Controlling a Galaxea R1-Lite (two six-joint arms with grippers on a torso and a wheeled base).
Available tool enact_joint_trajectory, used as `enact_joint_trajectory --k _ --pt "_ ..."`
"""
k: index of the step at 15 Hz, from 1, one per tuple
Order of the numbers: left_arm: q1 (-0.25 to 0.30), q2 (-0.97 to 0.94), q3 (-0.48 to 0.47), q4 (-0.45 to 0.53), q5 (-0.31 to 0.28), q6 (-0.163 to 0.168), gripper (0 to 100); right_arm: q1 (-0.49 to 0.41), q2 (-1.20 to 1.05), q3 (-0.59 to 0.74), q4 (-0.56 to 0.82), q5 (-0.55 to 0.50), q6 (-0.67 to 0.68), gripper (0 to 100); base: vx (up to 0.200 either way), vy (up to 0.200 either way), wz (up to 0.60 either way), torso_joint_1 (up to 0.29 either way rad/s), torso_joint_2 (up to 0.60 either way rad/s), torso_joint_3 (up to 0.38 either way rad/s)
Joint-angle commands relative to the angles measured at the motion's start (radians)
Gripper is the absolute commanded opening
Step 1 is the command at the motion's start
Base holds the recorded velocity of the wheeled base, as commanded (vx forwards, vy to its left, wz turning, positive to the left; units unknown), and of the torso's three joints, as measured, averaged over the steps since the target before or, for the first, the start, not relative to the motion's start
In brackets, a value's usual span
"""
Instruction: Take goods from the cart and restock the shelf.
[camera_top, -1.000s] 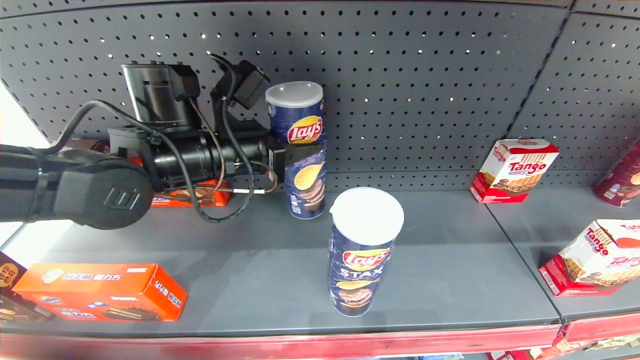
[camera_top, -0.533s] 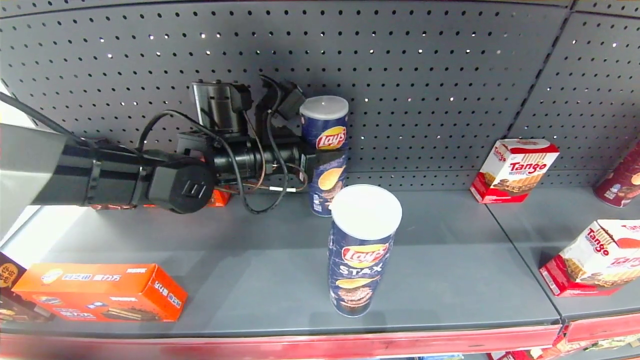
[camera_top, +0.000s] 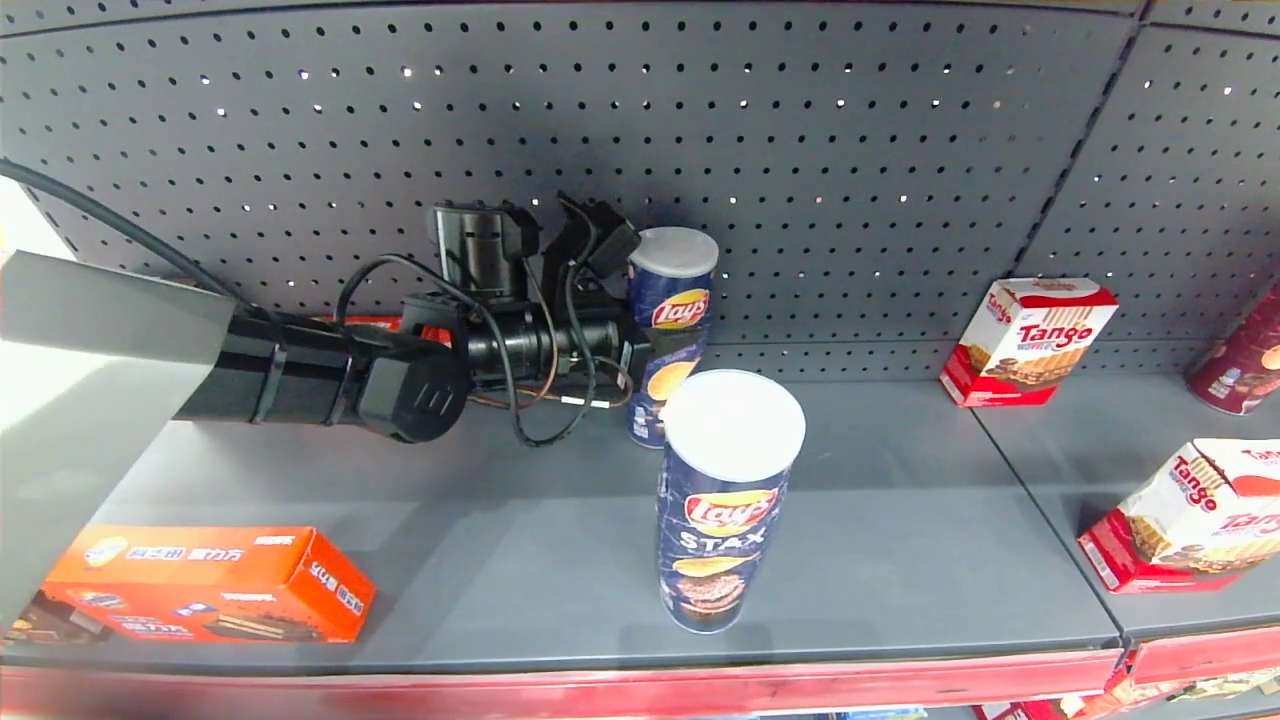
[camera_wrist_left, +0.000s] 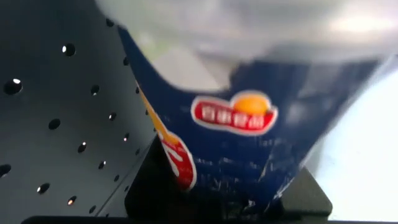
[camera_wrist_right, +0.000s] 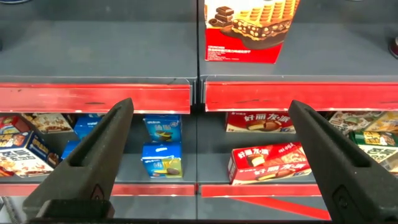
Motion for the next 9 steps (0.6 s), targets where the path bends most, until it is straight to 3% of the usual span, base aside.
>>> enact_joint_trajectory --k 1,2,6,9 --pt "0.002 0.016 -0.002 -0.007 0.002 0.000 0 0.000 0.002 0.000 0.000 0.000 0.000 100 0.000 0.000 0.00 0.000 0.00 0.000" --pt "0.002 0.016 0.004 -0.015 0.002 0.000 100 0.000 0.002 0.000 -0.001 0.000 0.000 100 0.000 0.000 0.00 0.000 0.00 0.000" --pt "0.012 -0.040 0.059 -0.010 0.005 -0.012 100 0.000 0.002 0.000 0.000 0.000 0.000 100 0.000 0.000 0.00 0.000 0.00 0.000" --pt "0.038 -0.141 0.174 -0.010 0.008 -0.005 100 0.000 0.002 0.000 0.000 0.000 0.000 100 0.000 0.000 0.00 0.000 0.00 0.000"
